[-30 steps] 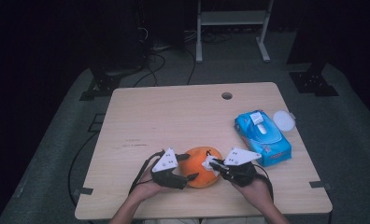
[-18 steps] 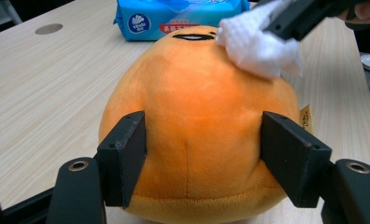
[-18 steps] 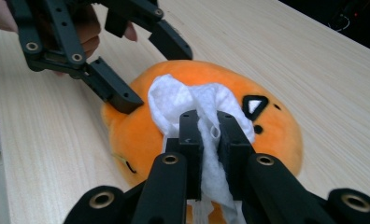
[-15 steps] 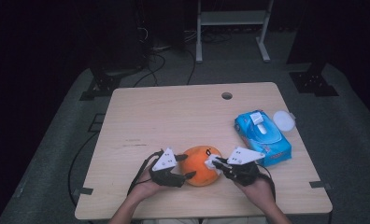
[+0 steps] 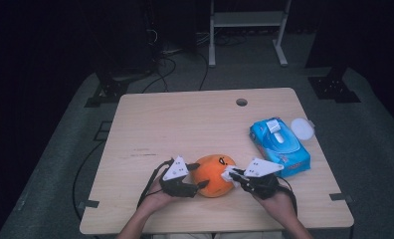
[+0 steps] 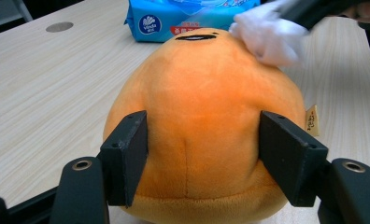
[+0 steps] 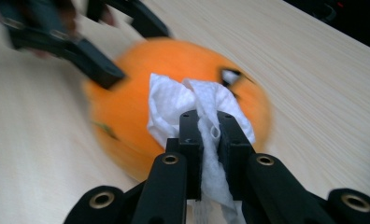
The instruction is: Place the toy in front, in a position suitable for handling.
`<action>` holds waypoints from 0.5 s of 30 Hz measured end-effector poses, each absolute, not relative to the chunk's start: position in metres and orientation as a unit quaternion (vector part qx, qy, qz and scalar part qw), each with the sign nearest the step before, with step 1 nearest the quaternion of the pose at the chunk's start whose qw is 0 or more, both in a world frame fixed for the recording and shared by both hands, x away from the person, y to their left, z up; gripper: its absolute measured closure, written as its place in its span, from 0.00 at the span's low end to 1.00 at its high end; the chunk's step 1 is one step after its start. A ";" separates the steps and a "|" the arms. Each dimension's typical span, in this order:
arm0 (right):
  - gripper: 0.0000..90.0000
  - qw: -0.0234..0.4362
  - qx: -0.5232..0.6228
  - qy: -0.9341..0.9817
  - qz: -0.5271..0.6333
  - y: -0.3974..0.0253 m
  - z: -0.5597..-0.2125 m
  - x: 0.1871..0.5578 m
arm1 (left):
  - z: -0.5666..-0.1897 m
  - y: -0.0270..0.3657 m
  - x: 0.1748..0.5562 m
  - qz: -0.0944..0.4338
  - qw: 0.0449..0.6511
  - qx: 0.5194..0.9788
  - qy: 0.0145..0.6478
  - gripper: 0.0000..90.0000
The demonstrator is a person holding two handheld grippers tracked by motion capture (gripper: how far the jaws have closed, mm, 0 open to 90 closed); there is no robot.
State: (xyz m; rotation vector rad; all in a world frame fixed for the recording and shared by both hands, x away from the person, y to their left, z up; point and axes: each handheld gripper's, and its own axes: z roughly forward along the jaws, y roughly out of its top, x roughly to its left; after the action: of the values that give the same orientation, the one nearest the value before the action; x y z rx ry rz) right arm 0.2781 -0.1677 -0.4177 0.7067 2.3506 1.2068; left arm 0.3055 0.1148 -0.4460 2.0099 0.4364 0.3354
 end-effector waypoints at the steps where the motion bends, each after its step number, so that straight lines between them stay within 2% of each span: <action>1: 0.91 0.194 0.261 0.840 0.433 -0.172 -0.419 0.279 | -0.446 0.115 0.306 0.138 0.505 0.833 0.181 0.39; 9: 0.91 0.194 0.220 0.853 0.431 -0.153 -0.418 0.268 | -0.448 0.118 0.309 0.131 0.506 0.832 0.187 0.39; 15: 0.91 0.194 0.265 0.838 0.436 -0.173 -0.419 0.281 | -0.448 0.117 0.308 0.134 0.506 0.832 0.183 0.39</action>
State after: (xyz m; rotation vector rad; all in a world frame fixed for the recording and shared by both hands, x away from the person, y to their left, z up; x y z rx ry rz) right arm 0.2808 -0.1734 -0.4190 0.7435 2.3482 1.2237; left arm 0.3080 0.1172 -0.4477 2.0083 0.4416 0.3241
